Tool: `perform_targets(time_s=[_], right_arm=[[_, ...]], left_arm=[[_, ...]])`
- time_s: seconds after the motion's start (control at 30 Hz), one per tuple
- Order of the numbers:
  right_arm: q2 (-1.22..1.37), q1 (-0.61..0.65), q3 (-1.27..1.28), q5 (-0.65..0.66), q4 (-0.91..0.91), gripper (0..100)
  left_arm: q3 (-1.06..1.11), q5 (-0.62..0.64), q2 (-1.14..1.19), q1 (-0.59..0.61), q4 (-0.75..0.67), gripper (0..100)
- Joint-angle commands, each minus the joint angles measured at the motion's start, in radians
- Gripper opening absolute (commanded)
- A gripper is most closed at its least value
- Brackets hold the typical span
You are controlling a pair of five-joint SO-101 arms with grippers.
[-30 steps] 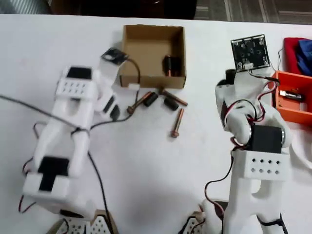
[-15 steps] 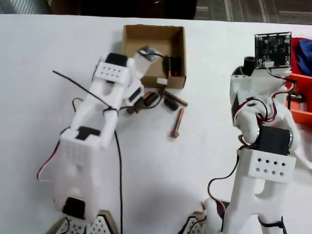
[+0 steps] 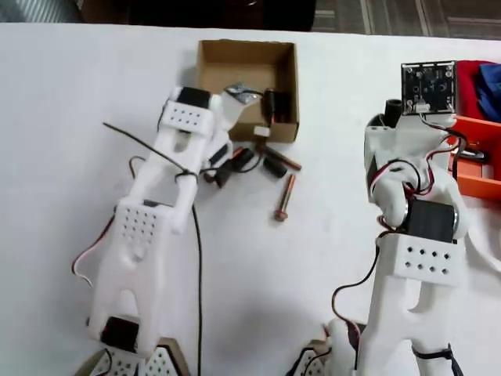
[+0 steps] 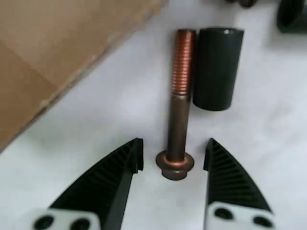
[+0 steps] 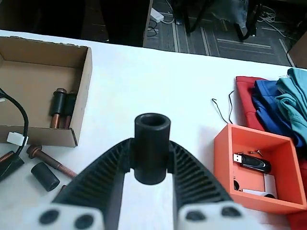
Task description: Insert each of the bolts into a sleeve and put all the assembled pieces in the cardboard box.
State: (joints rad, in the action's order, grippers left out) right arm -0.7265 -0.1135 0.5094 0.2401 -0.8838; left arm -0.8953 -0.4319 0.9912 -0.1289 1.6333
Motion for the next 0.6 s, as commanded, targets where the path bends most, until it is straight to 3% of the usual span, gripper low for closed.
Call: perform_targets(time_s=[0.0, 0.17, 0.27, 0.4, 0.57], right_arm=[[-0.027, 0.001, -0.006, -0.009, 0.027, 2.2], [-0.027, 0.001, -0.005, -0.009, 0.025, 2.2], [-0.027, 0.001, -0.002, -0.009, 0.025, 2.2], [-0.027, 0.001, -0.002, -0.009, 0.025, 2.2], [-0.027, 0.001, -0.002, -0.009, 0.025, 2.3]], left_arm=[[-0.036, -0.049, 0.002, -0.006, 0.014, 20], [-0.042, -0.074, 0.000, -0.005, 0.018, 2], [-0.070, -0.078, 0.008, 0.000, 0.018, 5], [-0.085, -0.077, 0.000, 0.000, 0.023, 2], [-0.148, -0.080, 0.000, 0.000, 0.133, 3]])
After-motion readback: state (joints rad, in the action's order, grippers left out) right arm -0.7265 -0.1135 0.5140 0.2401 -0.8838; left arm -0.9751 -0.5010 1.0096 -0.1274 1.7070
